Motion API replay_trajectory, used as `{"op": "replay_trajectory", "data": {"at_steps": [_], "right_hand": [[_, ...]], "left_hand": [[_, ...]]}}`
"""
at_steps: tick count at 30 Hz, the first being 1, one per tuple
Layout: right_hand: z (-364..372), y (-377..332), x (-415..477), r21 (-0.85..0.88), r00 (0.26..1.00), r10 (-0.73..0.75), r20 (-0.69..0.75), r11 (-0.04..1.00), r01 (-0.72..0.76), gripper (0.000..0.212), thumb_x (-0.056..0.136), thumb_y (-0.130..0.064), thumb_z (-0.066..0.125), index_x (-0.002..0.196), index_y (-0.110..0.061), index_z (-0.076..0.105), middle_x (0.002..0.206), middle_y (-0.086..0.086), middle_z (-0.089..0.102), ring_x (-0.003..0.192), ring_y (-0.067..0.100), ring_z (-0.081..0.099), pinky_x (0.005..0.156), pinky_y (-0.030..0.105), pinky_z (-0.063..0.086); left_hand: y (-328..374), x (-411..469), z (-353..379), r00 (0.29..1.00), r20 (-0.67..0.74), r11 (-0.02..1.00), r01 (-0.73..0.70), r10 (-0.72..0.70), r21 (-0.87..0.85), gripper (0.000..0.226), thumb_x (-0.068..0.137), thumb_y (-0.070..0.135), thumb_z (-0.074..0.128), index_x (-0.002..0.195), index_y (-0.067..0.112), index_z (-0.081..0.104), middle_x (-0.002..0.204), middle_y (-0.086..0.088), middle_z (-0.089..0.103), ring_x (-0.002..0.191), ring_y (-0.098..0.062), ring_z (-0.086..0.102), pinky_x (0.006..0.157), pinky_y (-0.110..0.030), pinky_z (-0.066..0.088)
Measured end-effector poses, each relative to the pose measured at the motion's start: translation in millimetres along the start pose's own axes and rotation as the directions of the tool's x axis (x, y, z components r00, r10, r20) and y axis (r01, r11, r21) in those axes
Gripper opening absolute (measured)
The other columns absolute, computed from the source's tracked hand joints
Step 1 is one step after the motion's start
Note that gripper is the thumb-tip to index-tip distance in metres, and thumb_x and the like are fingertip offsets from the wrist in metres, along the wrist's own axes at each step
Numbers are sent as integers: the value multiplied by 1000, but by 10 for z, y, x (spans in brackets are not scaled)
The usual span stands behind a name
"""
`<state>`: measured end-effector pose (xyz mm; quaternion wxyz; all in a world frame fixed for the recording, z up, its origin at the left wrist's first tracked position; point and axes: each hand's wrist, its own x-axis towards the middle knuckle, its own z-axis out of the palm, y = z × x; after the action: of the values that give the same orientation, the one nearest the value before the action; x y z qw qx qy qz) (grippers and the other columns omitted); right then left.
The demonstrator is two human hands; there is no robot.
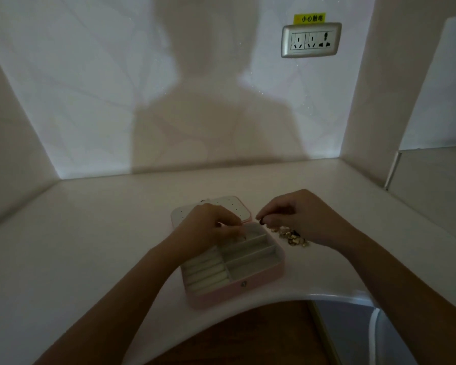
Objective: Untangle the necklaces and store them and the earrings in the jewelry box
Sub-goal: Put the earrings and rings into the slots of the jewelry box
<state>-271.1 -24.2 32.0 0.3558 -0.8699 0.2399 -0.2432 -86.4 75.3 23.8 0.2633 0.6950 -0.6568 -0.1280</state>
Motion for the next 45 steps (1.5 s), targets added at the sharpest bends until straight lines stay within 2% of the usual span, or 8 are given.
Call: {"op": "replay_trajectory", "data": {"at_steps": [3, 6, 14, 20, 24, 29, 37, 45], "right_hand": [[137, -147, 114, -54, 998, -26, 53, 998, 29, 13, 79, -12, 72, 88, -20, 73, 82, -8, 72, 76, 0, 65, 74, 17, 52], [243, -313, 234, -28, 998, -51, 41, 998, 52, 14, 75, -9, 75, 84, -17, 68, 81, -4, 72, 74, 3, 67, 73, 19, 54], [474, -478, 384, -151, 987, -120, 103, 979, 135, 18, 79, -8, 70, 81, -21, 58, 79, -6, 66, 72, 5, 64, 66, 19, 53], [617, -392, 400, -71, 990, -74, 119, 994, 83, 27, 77, -8, 73, 76, -26, 53, 82, -7, 65, 75, 5, 62, 62, 15, 46], [643, -316, 364, 16, 997, -61, 36, 998, 60, 15, 83, -11, 68, 84, -23, 59, 86, -4, 69, 77, 5, 64, 59, 10, 45], [613, -88, 195, -140, 989, -74, -128, 989, 56, 6, 89, -13, 61, 89, -18, 63, 83, -12, 61, 78, 1, 58, 70, 5, 44], [696, 88, 63, -309, 982, -162, -99, 943, 125, 8, 90, -12, 57, 94, -15, 63, 91, -5, 60, 81, 6, 51, 71, 11, 36], [699, 107, 71, -301, 979, -177, -100, 943, 140, 10, 90, -13, 56, 95, -15, 65, 92, -4, 62, 81, 7, 53, 72, 12, 38]], "left_hand": [[34, -68, -208, 999, -32, 973, 34, -42, -229, 7, 82, 26, 67, 86, 31, 71, 77, 11, 72, 71, 2, 66, 67, -8, 48], [44, -152, -376, 997, -15, 932, 65, -76, -357, 10, 77, 15, 73, 85, 19, 71, 73, -1, 74, 66, -9, 70, 65, -18, 55], [-69, -252, -401, 976, -83, 944, 170, -200, -282, 7, 72, 14, 77, 70, 19, 72, 60, 5, 70, 53, -2, 63, 53, -14, 51], [-154, -309, -398, 962, -2, 915, 259, -273, -310, 9, 75, 8, 74, 72, 16, 72, 68, -2, 72, 56, -5, 66, 54, -14, 52], [-192, -325, -325, 946, -13, 885, 298, -324, -357, 11, 81, 4, 68, 82, 15, 72, 65, 0, 69, 52, -1, 62, 50, -11, 48], [-227, -299, -228, 936, 6, 890, 337, -352, -306, 13, 78, 8, 72, 73, 21, 73, 65, 1, 70, 56, -4, 63, 57, -12, 50], [-230, -199, -169, 932, -24, 928, 357, -362, -108, 6, 79, 20, 72, 84, 20, 76, 71, 4, 67, 55, -4, 51, 53, -14, 44], [-244, -132, -133, 931, -28, 931, 363, -364, -29, 7, 76, 22, 75, 72, 24, 70, 69, 6, 58, 55, -4, 47, 48, -12, 40]]}}
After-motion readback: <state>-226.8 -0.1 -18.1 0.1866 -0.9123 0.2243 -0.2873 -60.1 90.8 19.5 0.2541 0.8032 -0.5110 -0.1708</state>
